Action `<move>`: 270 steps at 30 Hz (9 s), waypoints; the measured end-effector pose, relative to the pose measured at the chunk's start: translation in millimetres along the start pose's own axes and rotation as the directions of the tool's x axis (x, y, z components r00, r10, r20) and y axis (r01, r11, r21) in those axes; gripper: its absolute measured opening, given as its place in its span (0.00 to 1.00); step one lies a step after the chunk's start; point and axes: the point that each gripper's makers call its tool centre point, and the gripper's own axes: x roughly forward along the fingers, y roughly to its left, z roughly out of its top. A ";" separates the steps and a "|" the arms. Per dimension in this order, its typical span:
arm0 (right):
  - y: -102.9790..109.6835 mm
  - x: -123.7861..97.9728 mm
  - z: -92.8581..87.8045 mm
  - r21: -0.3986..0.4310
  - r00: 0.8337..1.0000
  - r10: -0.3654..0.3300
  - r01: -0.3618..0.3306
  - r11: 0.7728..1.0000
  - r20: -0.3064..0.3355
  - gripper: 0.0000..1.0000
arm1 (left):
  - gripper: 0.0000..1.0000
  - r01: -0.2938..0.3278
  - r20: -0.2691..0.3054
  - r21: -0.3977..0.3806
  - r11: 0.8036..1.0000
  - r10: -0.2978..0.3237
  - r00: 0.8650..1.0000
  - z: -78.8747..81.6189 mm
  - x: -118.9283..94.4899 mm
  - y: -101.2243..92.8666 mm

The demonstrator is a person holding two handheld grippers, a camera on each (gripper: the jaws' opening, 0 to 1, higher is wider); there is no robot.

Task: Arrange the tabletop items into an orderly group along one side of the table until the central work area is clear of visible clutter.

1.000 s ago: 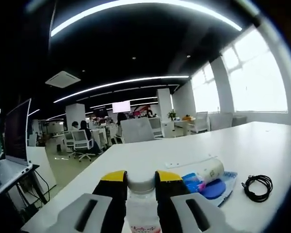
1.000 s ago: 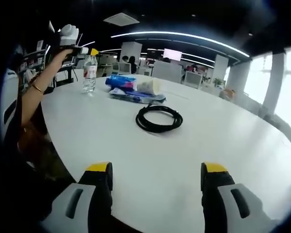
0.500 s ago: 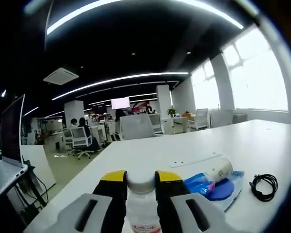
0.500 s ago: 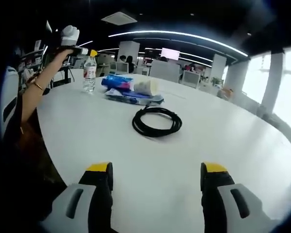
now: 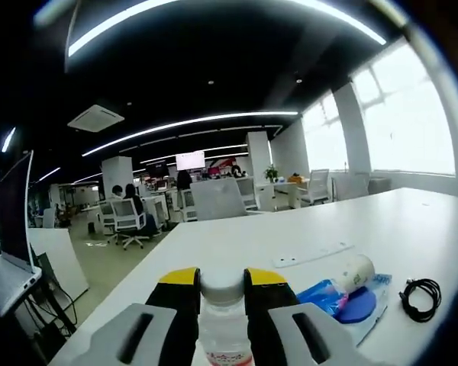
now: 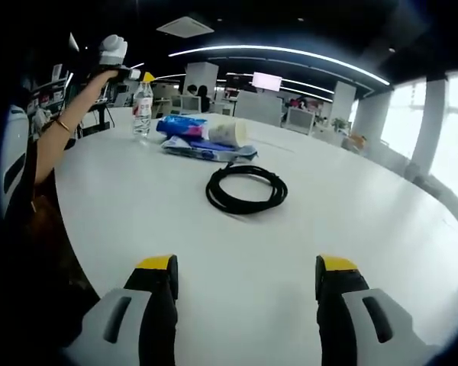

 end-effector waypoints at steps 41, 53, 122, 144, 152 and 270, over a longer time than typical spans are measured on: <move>-6.9 6.2 -6.8 0.036 1.000 0.009 -0.008 0.999 -0.016 0.71 | 0.21 0.047 -0.083 0.017 0.999 -0.046 0.996 -16.0 11.5 -4.3; -9.7 8.4 -11.3 0.093 1.000 0.023 -0.023 0.995 -0.001 0.75 | 0.23 0.073 -0.031 0.022 0.997 -0.072 0.997 -4.8 12.2 -6.5; -1.9 14.6 -11.6 0.142 0.996 0.093 -0.092 0.986 -0.001 0.88 | 1.00 0.228 -0.053 -0.055 0.972 -0.231 0.971 -46.9 -43.7 -30.4; 12.6 18.1 -0.8 0.098 0.988 0.152 -0.154 0.983 0.021 0.88 | 1.00 0.256 -0.044 -0.009 0.967 -0.256 0.966 -63.7 -59.0 -40.9; 19.8 20.3 3.6 0.093 0.981 0.190 -0.192 0.977 0.029 0.88 | 1.00 0.278 -0.078 -0.009 0.961 -0.277 0.958 -74.7 -69.0 -48.4; -0.7 48.1 36.3 -0.093 0.971 0.237 -0.233 0.968 0.032 0.81 | 0.92 0.833 -0.221 0.121 0.539 -0.804 0.552 -125.4 -121.4 -291.8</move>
